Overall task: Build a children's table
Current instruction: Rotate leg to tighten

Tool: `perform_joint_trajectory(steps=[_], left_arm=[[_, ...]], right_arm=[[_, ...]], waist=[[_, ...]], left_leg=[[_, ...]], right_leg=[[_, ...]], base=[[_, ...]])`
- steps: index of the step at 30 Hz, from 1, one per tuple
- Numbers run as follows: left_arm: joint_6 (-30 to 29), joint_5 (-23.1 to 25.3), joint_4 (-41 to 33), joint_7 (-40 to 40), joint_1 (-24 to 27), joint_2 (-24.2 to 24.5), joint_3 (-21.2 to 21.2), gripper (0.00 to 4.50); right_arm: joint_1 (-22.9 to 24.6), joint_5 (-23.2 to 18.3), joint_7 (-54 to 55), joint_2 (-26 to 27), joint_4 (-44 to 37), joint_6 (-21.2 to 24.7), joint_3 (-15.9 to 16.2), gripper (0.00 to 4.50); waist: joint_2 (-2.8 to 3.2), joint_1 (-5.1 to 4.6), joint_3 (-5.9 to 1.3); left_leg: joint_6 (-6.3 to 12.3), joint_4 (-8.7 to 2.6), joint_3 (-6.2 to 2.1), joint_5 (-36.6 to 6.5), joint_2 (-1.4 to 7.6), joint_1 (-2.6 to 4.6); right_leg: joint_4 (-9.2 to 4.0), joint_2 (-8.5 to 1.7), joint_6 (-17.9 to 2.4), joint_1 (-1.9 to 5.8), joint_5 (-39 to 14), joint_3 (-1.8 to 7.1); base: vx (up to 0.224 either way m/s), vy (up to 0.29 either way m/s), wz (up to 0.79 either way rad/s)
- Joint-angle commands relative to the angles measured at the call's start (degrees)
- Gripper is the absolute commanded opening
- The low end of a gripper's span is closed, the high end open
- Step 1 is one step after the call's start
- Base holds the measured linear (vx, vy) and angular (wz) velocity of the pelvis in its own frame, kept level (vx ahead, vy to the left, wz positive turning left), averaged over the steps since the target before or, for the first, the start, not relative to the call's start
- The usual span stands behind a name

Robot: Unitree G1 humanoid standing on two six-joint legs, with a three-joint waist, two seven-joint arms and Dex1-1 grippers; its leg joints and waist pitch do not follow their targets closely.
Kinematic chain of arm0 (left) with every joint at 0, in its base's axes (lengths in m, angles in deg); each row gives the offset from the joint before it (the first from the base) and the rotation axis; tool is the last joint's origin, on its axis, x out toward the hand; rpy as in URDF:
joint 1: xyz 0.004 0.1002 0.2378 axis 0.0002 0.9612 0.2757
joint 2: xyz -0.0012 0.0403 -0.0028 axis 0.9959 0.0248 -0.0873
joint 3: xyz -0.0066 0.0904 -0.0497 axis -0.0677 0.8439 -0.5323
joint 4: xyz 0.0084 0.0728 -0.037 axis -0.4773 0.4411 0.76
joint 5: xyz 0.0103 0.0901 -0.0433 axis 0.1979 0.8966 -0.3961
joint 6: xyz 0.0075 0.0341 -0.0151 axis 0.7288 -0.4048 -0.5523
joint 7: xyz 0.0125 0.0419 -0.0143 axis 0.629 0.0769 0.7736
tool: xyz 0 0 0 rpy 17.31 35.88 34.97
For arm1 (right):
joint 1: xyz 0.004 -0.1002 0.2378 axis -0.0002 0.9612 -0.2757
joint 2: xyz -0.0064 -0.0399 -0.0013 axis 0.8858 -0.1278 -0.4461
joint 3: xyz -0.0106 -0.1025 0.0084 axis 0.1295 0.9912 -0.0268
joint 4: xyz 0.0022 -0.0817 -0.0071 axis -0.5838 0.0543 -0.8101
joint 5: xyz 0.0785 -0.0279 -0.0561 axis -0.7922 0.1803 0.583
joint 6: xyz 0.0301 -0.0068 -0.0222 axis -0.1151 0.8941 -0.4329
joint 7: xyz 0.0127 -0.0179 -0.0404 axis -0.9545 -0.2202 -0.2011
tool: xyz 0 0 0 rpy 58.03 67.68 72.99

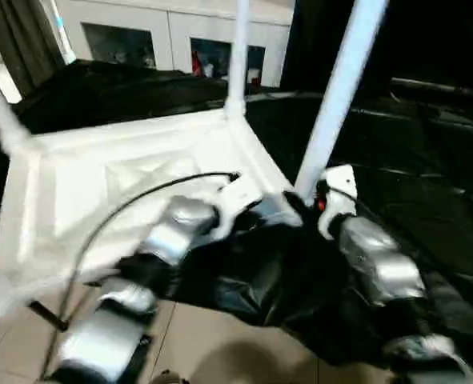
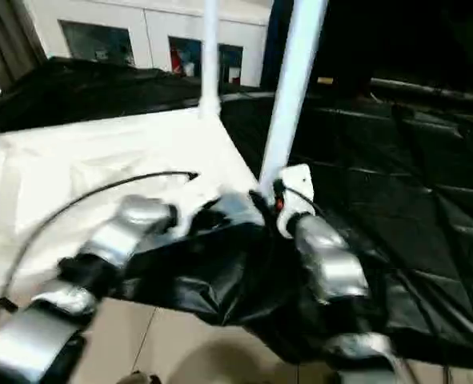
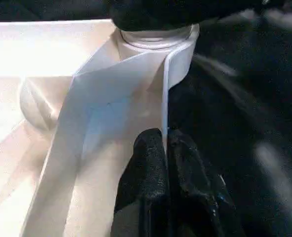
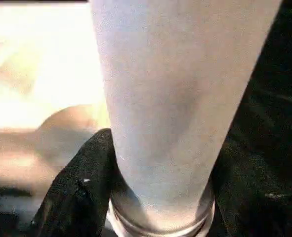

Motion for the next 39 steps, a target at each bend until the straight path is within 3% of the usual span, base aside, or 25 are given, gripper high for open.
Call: perform_joint_trajectory(steps=[1, 5, 7, 13, 18, 20, 22, 23, 26, 27, 33, 35, 36, 37, 39], left_arm=[[0.5, -2.5, 0.9, 5.0, -1.0, -5.2, -1.5, 0.00], [1.8, -1.7, 2.8, 6.0, -2.2, -7.0, -0.7, 0.00], [2.8, -1.6, 3.6, 5.8, -2.6, -7.0, -0.6, 0.00], [4.2, -2.2, 3.1, 1.6, -1.8, -3.9, -0.6, 0.00], [5.5, -2.7, 1.9, -3.4, -0.5, -0.7, -0.3, 0.00], [7.1, -3.2, 0.1, -8.6, 1.0, 2.3, 0.4, 0.00], [7.6, -3.5, -0.8, -10.5, 1.5, 3.3, 0.6, 0.00], [8.7, -4.2, -1.9, -12.9, 2.2, 4.3, 0.7, 0.00], [9.1, -5.8, -5.0, -18.9, 3.9, 6.7, 1.2, 0.00], [9.6, -6.0, -6.1, -21.0, 4.5, 7.9, 1.7, 0.00], [9.9, -7.0, -9.1, -26.3, 6.1, 11.2, 2.4, 0.00], [9.9, -7.0, -9.4, -26.5, 6.3, 11.4, 2.2, 0.00], [9.8, -7.0, -9.6, -26.6, 6.4, 11.4, 2.2, 0.00], [9.7, -7.0, -10.0, -26.8, 6.5, 11.5, 2.1, 0.00], [9.4, -7.1, -10.5, -26.8, 6.8, 11.6, 2.0, 0.00]], right_arm=[[0.7, -0.3, 2.0, 4.1, 3.8, 3.3, 2.6, 2.48], [-0.8, 1.2, 3.3, 6.5, 5.2, 1.5, 4.0, 2.48], [-1.5, 0.9, 3.1, 7.0, 5.6, 1.2, 3.6, 3.15], [-1.5, 2.0, -3.2, 2.3, 4.5, 1.2, 5.2, 3.56], [0.3, 0.6, -14.1, -4.0, 0.1, 0.4, 6.9, 3.56], [2.0, -0.8, -24.0, -9.9, -4.1, -0.6, 8.4, 3.56], [2.5, -1.2, -26.7, -11.2, -5.1, -0.6, 8.8, 3.56], [3.0, -1.5, -29.6, -12.7, -6.1, -0.9, 9.2, 3.56], [4.2, -2.5, -36.1, -16.4, -8.7, -0.9, 10.3, 3.56], [4.6, -2.9, -38.7, -17.8, -9.7, -0.8, 10.8, 3.56], [4.7, -3.7, -44.4, -20.5, -10.9, -0.7, 12.7, 3.56], [4.9, -3.5, -45.7, -20.8, -11.0, -0.4, 13.5, 3.56], [4.9, -3.0, -45.8, -20.8, -10.8, -0.7, 13.9, 3.56], [4.9, -2.7, -46.1, -20.9, -10.8, -0.9, 14.1, 3.33], [4.6, -2.6, -46.3, -20.4, -10.4, -1.1, 14.4, 3.33]], waist=[[-1.10, 0.17, -2.81], [-1.11, 0.46, -2.95], [-1.07, 0.60, -2.95], [-1.26, 0.71, -2.77], [-1.09, 0.91, -2.76], [-1.09, 1.14, -2.71], [-1.23, 1.18, -2.94], [-0.99, 1.05, -2.88], [-0.85, 1.07, -3.15], [-0.56, 1.02, -3.17], [-0.60, 1.19, -3.13], [-0.56, 1.23, -3.07], [-1.06, 1.22, -3.06], [-0.94, 1.32, -3.08], [-1.02, 1.30, -3.07]], left_leg=[[0.41, -4.03, -0.47, -17.2, 0.87, 0.40], [1.48, -3.84, -0.29, -14.9, 0.81, 0.14], [1.84, -3.79, -0.25, -14.3, 0.74, 0.14], [2.12, -4.01, -0.35, -15.4, 0.86, -0.01], [2.87, -3.97, -0.39, -14.4, 0.89, -0.24], [3.28, -3.91, -0.36, -13.9, 0.97, -0.12], [4.47, -3.58, -0.26, -12.4, 1.18, -0.20], [4.50, -3.63, -0.25, -11.9, 1.08, -0.46], [4.63, -3.43, -0.29, -11.0, 1.32, -0.22], [4.96, -3.33, -0.15, -11.1, 1.35, 0.00], [4.88, -3.28, -0.03, -11.6, 1.52, 0.09], [4.32, -3.38, -0.02, -12.2, 1.53, 0.14], [4.27, -3.33, 0.05, -12.2, 1.48, 0.09], [4.21, -3.32, -0.03, -11.9, 1.46, 0.04], [4.26, -3.32, -0.03, -11.6, 1.49, 0.04]], right_leg=[[-5.82, -2.76, -7.1, 1.74, -23.2, 1.76], [-5.35, -2.58, -7.3, 1.96, -17.7, 1.81], [-5.29, -2.54, -7.4, 2.00, -16.8, 1.79], [-5.45, -2.66, -6.9, 2.17, -18.7, 1.75], [-5.48, -2.69, -6.8, 2.47, -18.0, 1.72], [-5.63, -2.72, -6.9, 2.51, -17.9, 1.70], [-4.98, -2.64, -8.4, 2.56, -13.2, 1.82], [-5.01, -2.70, -9.0, 2.68, -13.5, 1.65], [-4.44, -2.65, -10.9, 2.78, -10.2, 1.65], [-4.27, -2.54, -12.1, 2.51, -8.4, 1.67], [-4.03, -2.61, -13.5, 2.53, -7.9, 1.67], [-4.14, -2.61, -13.3, 2.47, -9.1, 1.68], [-4.16, -2.62, -13.1, 2.51, -9.1, 1.70], [-4.04, -2.72, -13.0, 2.57, -9.1, 1.71], [-4.03, -2.77, -12.8, 2.55, -9.3, 1.70]], base=[[0.000, 0.000, 0.00], [0.000, 0.000, 0.00], [0.000, 0.000, 0.00], [0.000, 0.000, 0.00], [0.000, 0.000, 0.00], [0.000, 0.000, 0.00], [0.000, 0.000, 0.00], [0.000, 0.000, 0.00], [0.000, 0.000, 0.00], [0.000, 0.000, 0.00], [0.000, 0.000, 0.00], [0.000, 0.000, 0.00], [0.000, 0.000, 0.00], [0.000, 0.000, 0.00], [0.000, 0.000, 0.00]])
